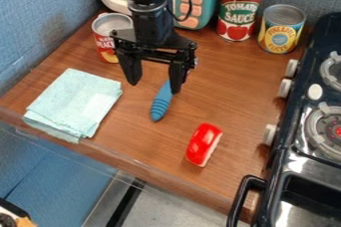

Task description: Move the sushi onto the blue cloth at the bottom left edge of the table

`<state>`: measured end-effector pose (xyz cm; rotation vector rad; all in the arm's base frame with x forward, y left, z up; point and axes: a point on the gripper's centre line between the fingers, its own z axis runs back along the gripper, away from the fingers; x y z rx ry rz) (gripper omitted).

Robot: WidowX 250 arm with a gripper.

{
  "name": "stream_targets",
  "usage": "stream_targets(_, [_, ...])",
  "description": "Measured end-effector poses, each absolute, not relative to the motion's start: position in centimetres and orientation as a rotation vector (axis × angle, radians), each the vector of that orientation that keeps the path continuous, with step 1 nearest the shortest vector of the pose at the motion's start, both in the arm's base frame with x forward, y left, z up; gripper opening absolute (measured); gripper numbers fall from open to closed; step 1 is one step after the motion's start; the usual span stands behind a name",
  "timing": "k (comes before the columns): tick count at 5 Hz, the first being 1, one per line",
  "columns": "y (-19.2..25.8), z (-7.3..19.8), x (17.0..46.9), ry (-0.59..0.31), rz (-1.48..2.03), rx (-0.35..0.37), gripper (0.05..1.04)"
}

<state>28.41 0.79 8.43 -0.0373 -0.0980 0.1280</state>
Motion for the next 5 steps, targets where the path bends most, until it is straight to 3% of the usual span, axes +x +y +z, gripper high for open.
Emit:
stream_targets(1, [0.6, 7.4, 28.1, -0.061, 0.129, -0.033, 1.001])
stream_targets(3, [-7.0, 7.0, 27.9, -0.051, -0.026, -0.04, 1.001])
stream_targets(5, [-9.1, 4.5, 27.7, -0.004, -0.075, 0.018, 1.001])
